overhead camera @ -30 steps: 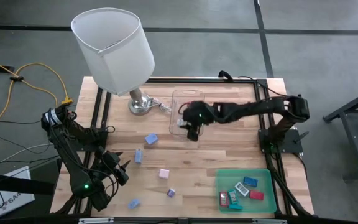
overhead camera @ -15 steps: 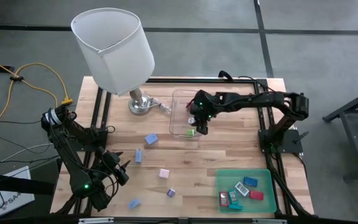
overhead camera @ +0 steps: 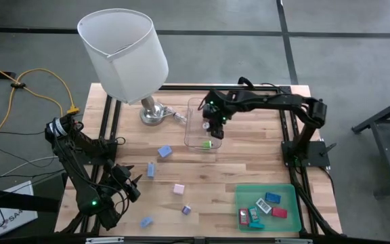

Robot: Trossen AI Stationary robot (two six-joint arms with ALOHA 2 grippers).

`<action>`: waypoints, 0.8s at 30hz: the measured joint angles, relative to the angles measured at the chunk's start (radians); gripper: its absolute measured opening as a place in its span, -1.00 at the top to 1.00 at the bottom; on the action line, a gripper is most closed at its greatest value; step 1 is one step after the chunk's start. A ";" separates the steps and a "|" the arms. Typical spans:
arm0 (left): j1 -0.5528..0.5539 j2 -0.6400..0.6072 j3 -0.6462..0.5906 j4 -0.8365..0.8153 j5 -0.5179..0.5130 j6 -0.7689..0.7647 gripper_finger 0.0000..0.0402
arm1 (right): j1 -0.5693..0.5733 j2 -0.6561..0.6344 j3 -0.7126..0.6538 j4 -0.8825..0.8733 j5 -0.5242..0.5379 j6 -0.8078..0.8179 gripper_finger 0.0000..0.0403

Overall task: Pick & Place Office items
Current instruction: Put the green charger adapter into the transparent bin

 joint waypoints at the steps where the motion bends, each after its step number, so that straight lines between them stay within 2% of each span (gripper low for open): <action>1: 0.000 0.000 0.000 0.000 0.000 0.000 -0.15 | -0.006 0.016 0.019 -0.027 -0.003 -0.001 0.36; 10: 0.000 0.000 0.000 0.000 0.000 0.000 -0.15 | -0.026 0.090 0.041 -0.126 -0.016 -0.001 0.37; 17: 0.000 0.000 0.000 0.000 0.000 0.000 -0.15 | -0.017 0.111 0.043 -0.108 -0.053 0.003 0.38; 24: 0.000 0.000 0.000 0.001 0.000 0.000 -0.15 | -0.003 0.180 0.043 -0.083 -0.018 0.005 0.37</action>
